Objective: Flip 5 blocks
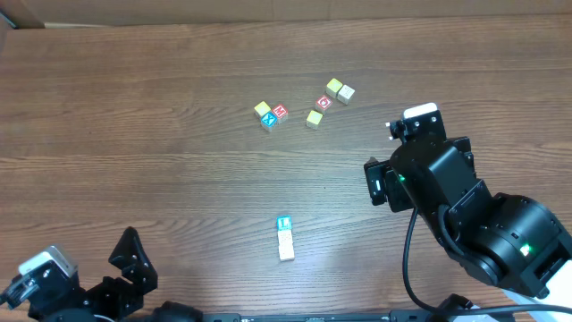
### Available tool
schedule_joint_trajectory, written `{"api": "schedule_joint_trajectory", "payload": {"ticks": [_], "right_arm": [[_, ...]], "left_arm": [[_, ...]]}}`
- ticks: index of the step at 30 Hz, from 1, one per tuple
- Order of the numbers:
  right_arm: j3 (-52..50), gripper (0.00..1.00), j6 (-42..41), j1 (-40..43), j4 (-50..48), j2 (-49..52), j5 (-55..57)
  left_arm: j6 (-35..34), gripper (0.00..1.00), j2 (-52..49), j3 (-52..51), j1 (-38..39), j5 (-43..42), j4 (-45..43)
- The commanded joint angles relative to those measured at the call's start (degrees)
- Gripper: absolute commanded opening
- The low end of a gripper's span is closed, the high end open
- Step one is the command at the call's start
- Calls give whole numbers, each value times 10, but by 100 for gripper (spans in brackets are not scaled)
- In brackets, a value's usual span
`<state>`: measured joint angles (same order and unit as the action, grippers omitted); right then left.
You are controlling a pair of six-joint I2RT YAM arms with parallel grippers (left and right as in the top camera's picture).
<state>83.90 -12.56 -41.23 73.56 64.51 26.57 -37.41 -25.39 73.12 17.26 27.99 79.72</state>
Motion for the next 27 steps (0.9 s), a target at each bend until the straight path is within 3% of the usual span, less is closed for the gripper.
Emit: {"api": "schedule_joint_trajectory", "payload": {"ticks": [1,27], "right_arm": [[15,100,4,3,-1,-5,8],[15,100,4,3,-1,-5,8]], "left_arm": [[-3,100,2,-1,1,-33,0],[-3,100,2,-1,1,-47,0]]}}
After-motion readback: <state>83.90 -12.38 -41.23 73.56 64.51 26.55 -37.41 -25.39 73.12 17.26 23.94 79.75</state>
